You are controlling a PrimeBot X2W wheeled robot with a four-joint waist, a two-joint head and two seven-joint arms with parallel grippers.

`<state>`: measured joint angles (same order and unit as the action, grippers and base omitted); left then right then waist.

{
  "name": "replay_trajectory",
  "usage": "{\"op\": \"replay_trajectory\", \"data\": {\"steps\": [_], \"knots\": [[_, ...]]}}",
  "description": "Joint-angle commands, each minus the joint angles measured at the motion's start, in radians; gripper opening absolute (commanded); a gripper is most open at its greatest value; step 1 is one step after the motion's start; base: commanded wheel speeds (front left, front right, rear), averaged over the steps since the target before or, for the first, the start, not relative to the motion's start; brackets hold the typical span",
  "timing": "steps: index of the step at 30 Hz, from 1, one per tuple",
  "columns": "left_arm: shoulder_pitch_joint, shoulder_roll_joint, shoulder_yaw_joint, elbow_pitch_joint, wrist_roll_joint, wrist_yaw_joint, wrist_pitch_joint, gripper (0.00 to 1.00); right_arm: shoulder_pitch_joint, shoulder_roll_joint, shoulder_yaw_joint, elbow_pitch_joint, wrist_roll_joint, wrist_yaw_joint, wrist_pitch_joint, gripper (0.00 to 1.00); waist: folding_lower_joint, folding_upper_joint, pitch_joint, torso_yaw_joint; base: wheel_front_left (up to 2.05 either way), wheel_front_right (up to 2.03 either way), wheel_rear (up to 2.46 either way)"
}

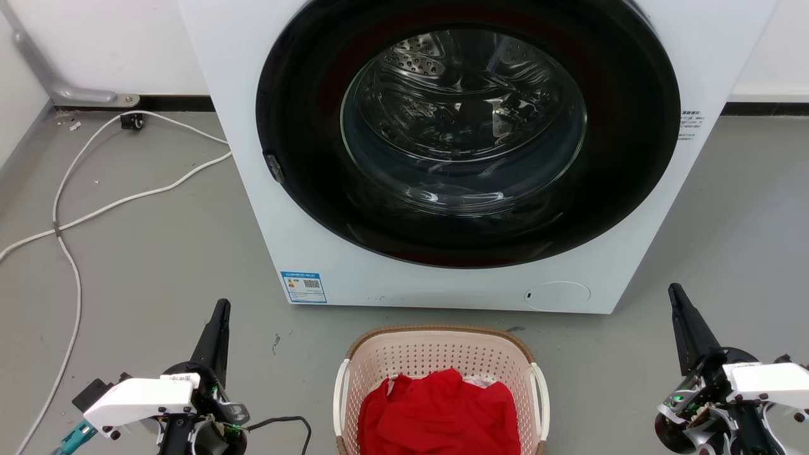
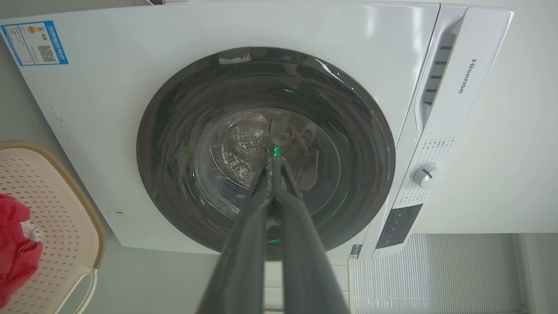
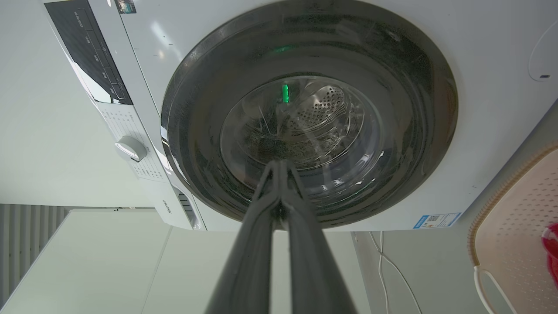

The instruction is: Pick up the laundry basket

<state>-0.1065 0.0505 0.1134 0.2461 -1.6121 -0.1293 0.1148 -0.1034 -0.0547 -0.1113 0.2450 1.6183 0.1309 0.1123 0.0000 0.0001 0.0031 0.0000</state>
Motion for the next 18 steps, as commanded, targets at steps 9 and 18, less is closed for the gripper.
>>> {"op": "replay_trajectory", "data": {"steps": [9, 18], "knots": [[-0.006, -0.001, 0.003, 0.000, -0.002, -0.005, 0.002, 0.00, -0.011, 0.004, -0.002, 0.001, -0.007, 0.000, 0.003, 0.00, 0.0000, -0.0001, 0.000, 0.000, 0.00, 0.00, 0.00], [0.002, 0.000, -0.001, 0.004, 0.000, 0.000, 0.000, 1.00, 0.002, 0.001, 0.000, 0.004, 0.000, 0.000, 0.001, 1.00, 0.0000, -0.0001, 0.000, 0.000, 0.00, 0.00, 0.00]]}}
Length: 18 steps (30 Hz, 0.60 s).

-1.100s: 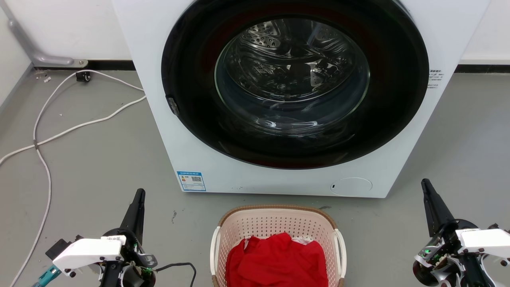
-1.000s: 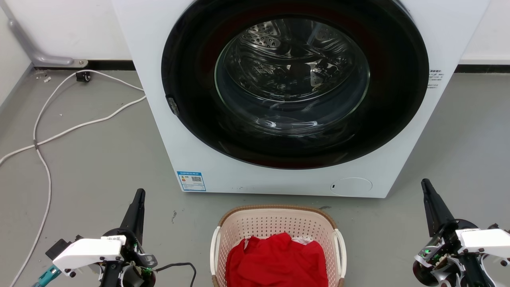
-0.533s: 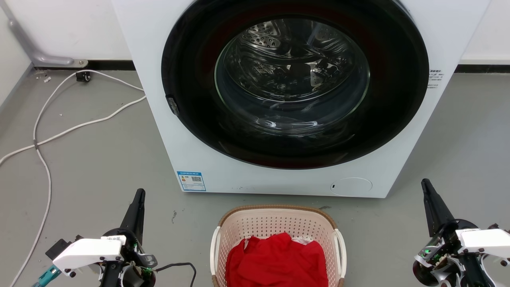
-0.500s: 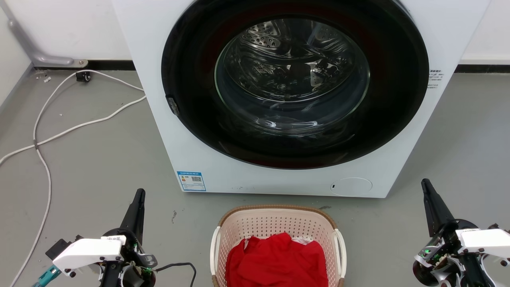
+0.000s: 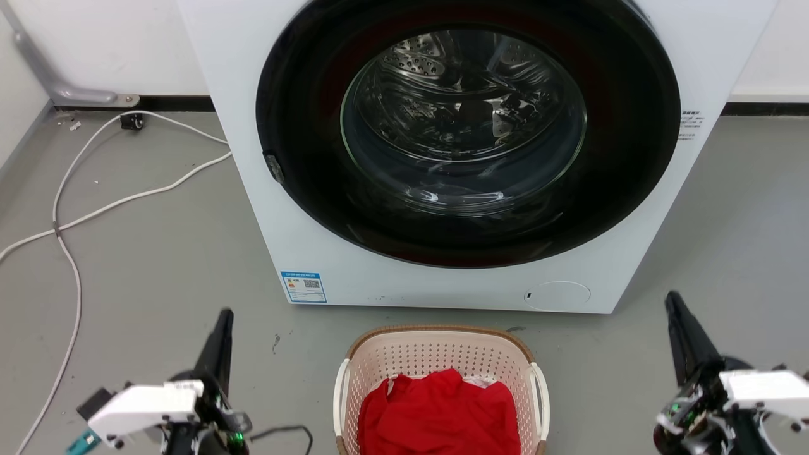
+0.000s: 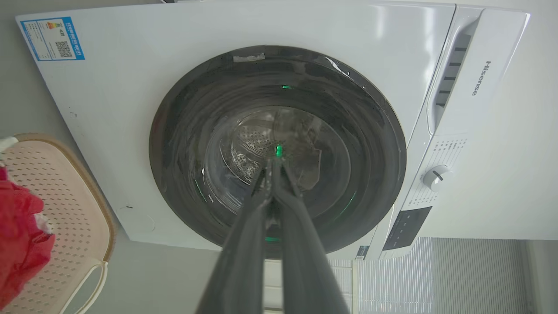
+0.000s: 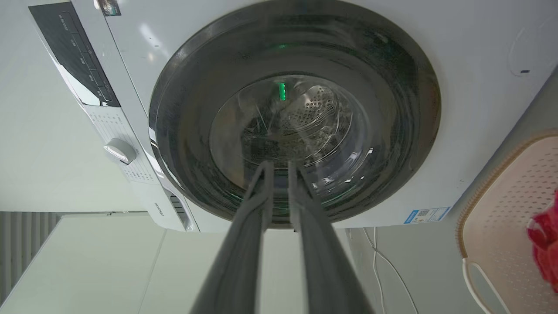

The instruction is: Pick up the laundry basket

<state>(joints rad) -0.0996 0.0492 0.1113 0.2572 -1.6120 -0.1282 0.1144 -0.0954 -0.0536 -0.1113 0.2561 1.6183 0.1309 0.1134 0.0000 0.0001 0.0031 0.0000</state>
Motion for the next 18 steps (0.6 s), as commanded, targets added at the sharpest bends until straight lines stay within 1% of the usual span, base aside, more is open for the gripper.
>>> {"op": "replay_trajectory", "data": {"steps": [1, 3, 8, 13, 18], "knots": [[0.000, 0.000, 0.000, 0.001, 0.000, 0.000, 0.000, 1.00, 0.001, 0.000, 0.000, 0.001, 0.000, 0.000, 0.000, 1.00, 0.0000, -0.0001, 0.000, 0.000, 0.00, 0.00, 0.00], [0.019, -0.003, -0.002, 0.020, 0.000, 0.000, -0.001, 1.00, 0.020, 0.002, 0.001, 0.019, 0.000, 0.000, 0.000, 1.00, 0.0000, -0.0001, 0.000, 0.000, 0.00, 0.00, 0.00], [0.022, -0.003, -0.010, 0.006, 0.022, 0.000, -0.027, 1.00, 0.027, 0.002, -0.002, 0.009, -0.029, 0.000, -0.027, 1.00, 0.0000, -0.0001, 0.000, 0.000, 0.00, 0.00, 0.00], [0.022, -0.002, -0.012, -0.020, 0.092, 0.007, -0.052, 1.00, 0.033, 0.002, -0.009, -0.022, -0.127, 0.000, -0.052, 1.00, 0.0000, -0.0001, 0.001, -0.001, 0.00, 0.00, 0.00], [0.025, -0.002, -0.026, -0.061, 0.196, 0.029, -0.075, 1.00, 0.042, 0.002, -0.007, -0.062, -0.235, 0.000, -0.075, 1.00, 0.0000, -0.0001, 0.003, -0.001, 0.00, 0.00, 0.00]]}}
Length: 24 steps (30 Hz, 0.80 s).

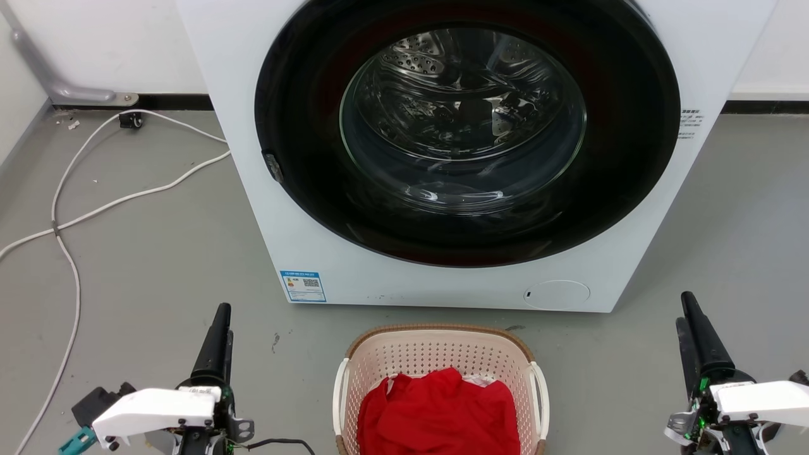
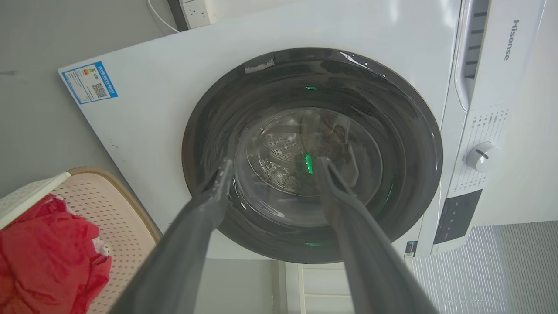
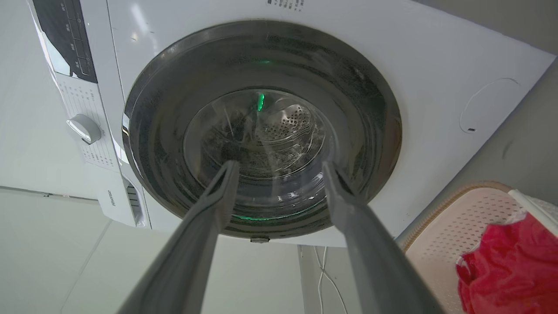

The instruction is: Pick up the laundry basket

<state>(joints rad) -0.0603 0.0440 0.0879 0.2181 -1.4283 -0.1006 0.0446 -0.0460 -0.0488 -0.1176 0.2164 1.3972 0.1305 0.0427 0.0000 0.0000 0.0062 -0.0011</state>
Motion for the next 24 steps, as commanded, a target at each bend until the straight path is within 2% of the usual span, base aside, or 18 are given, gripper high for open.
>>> {"op": "replay_trajectory", "data": {"steps": [1, 24], "knots": [[-0.013, 0.003, -0.005, -0.030, 0.033, 0.007, -0.010, 1.00, -0.006, -0.003, 0.000, -0.029, -0.037, 0.000, -0.009, 1.00, 0.0000, 0.0000, 0.000, 0.000, 0.00, 0.00, 0.00], [0.012, 0.005, -0.099, -0.123, 0.468, 0.103, -0.102, 1.00, 0.042, -0.003, 0.079, -0.134, -0.580, 0.000, -0.100, 1.00, 0.0000, 0.0000, 0.003, 0.001, 0.00, 0.00, 0.00]]}}
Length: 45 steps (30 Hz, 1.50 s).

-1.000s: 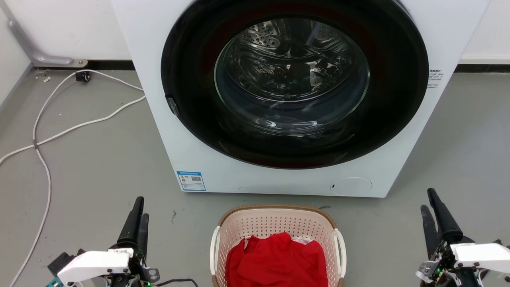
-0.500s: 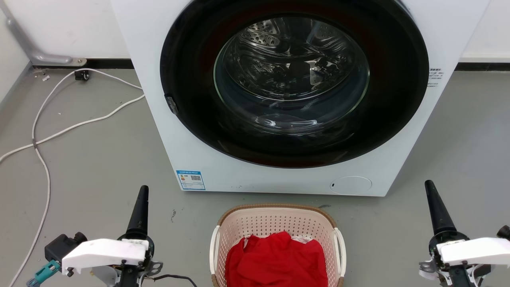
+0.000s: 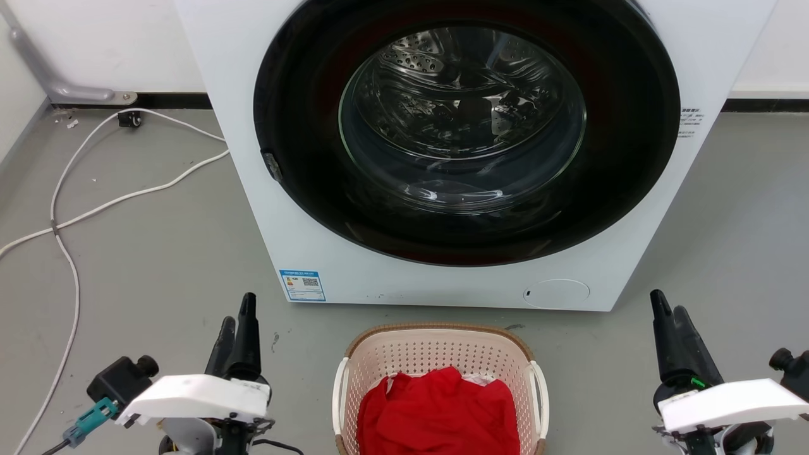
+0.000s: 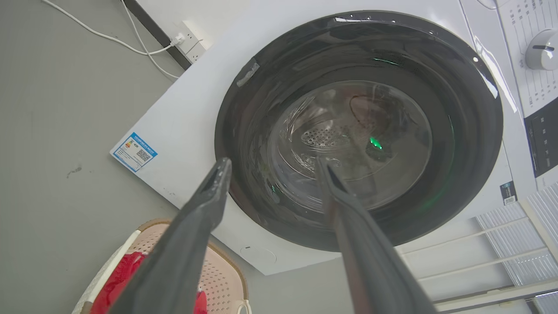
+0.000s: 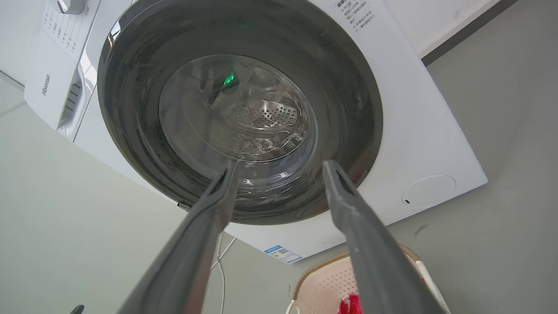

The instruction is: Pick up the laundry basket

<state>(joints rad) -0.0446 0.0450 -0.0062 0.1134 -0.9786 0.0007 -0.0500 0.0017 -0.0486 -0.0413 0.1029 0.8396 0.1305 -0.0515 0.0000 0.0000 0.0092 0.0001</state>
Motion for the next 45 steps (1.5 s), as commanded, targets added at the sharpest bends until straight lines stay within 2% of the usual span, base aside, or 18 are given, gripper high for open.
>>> {"op": "replay_trajectory", "data": {"steps": [1, 22, 45], "knots": [[-0.003, 0.004, -0.009, -0.020, 0.035, 0.005, -0.011, 1.00, -0.003, -0.003, 0.004, -0.023, -0.039, 0.000, -0.009, 1.00, 0.0000, 0.0000, 0.000, 0.000, 0.00, 0.00, 0.00], [0.016, 0.005, -0.070, -0.053, 0.340, 0.050, -0.077, 1.00, 0.030, -0.003, 0.027, -0.087, -0.346, 0.000, -0.075, 1.00, 0.0000, 0.0000, 0.001, 0.001, 0.00, 0.00, 0.00], [0.036, 0.005, -0.103, -0.083, 0.565, 0.086, -0.134, 1.00, 0.059, -0.003, 0.039, -0.136, -0.587, 0.000, -0.132, 1.00, 0.0000, 0.0000, 0.001, -0.002, 0.00, 0.00, 0.00]]}}
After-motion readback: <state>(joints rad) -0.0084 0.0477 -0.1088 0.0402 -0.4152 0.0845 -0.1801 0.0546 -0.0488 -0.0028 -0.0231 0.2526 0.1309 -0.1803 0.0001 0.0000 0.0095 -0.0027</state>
